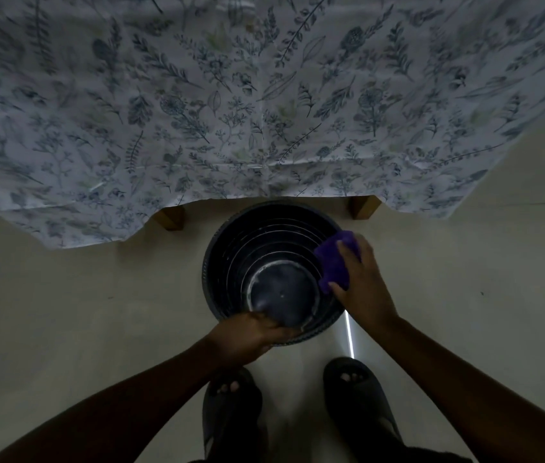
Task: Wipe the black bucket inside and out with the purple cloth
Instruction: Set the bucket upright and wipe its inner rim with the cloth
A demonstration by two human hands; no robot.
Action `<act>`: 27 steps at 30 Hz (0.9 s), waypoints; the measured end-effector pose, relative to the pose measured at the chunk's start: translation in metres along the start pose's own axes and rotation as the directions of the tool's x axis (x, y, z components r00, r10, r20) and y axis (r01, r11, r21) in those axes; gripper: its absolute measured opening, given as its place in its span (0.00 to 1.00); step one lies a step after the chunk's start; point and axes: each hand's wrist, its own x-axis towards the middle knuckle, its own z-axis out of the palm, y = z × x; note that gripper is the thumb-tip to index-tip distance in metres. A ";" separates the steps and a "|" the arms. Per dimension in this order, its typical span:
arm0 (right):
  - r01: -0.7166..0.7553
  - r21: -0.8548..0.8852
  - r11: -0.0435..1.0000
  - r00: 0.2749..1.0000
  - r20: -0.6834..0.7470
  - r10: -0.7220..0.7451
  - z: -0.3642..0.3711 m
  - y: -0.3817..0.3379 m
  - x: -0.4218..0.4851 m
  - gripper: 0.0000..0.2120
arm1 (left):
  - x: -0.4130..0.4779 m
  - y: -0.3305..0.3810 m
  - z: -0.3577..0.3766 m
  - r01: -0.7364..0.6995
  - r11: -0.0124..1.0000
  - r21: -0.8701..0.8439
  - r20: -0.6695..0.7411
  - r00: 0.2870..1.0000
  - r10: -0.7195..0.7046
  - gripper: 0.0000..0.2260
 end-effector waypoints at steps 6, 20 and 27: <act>-0.161 0.145 0.976 0.978 -0.109 0.178 -0.010 0.002 -0.016 0.21 | 0.002 0.001 -0.006 0.176 0.966 -0.190 0.157 0.977 -0.147 0.28; -0.246 0.082 0.966 0.968 -0.034 0.249 -0.002 -0.010 -0.010 0.22 | -0.013 -0.039 -0.038 0.783 0.618 -0.068 0.054 0.622 -0.781 0.46; -0.236 -0.305 0.923 0.971 -0.048 0.233 -0.009 -0.013 -0.010 0.22 | -0.001 -0.035 -0.044 0.805 0.593 -0.015 0.055 0.593 -0.804 0.43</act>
